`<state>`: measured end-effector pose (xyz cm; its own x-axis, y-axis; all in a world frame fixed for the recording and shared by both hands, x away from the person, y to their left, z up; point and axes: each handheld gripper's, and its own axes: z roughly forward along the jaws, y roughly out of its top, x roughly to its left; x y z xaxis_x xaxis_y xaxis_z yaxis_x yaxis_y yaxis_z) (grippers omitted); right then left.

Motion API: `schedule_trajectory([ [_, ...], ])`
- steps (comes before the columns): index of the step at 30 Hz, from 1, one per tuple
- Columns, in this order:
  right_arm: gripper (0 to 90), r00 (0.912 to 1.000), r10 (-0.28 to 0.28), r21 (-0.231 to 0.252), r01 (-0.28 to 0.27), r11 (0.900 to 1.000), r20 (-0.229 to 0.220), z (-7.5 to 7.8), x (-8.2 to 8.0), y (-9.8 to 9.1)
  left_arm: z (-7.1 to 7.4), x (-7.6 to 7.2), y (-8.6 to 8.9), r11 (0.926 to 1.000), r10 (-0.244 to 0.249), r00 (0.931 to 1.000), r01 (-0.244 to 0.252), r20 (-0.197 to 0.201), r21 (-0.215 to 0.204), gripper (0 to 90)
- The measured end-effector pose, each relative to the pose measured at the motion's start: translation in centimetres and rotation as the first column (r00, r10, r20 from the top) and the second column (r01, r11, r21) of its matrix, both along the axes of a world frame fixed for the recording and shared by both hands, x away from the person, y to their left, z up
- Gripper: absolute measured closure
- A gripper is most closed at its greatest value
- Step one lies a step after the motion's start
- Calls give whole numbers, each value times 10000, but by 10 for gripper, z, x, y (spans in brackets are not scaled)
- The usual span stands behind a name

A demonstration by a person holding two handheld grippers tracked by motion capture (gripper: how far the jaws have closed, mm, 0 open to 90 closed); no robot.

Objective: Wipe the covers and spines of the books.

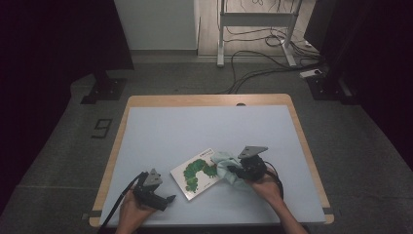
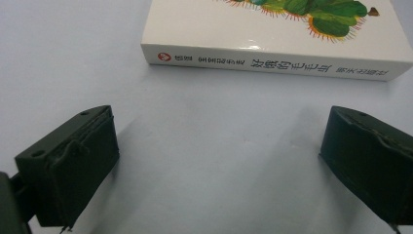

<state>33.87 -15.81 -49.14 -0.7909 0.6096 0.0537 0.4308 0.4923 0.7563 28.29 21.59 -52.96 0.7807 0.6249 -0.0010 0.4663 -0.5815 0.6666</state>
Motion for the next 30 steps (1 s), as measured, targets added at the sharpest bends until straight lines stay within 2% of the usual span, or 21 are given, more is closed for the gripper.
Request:
schedule_trajectory([
  [4,733,9999,-70,-53,70,10000,78,6,-3,-7,0,0,0,10000,2,10000,-2,1,1,1],
  [16,733,9942,-997,-182,1004,9948,393,23,-16,-54,0,0,0,10000,2,10000,-2,-7,-1,0],
  [26,732,9769,-2077,-150,2087,9779,502,30,-26,-101,0,0,0,10000,9,10000,-9,-14,-8,0],
  [27,732,9769,-2077,-150,2087,9779,502,30,-26,-101,0,0,0,10000,9,10000,-9,-14,-8,0],
  [28,732,9715,-2310,-159,2321,9726,527,30,-28,-111,0,0,0,10000,11,10000,-11,-12,-9,0],
  [30,732,9659,-2538,-202,2551,9667,517,29,-30,-118,0,0,0,10000,8,10000,-8,-11,-1,0],
])
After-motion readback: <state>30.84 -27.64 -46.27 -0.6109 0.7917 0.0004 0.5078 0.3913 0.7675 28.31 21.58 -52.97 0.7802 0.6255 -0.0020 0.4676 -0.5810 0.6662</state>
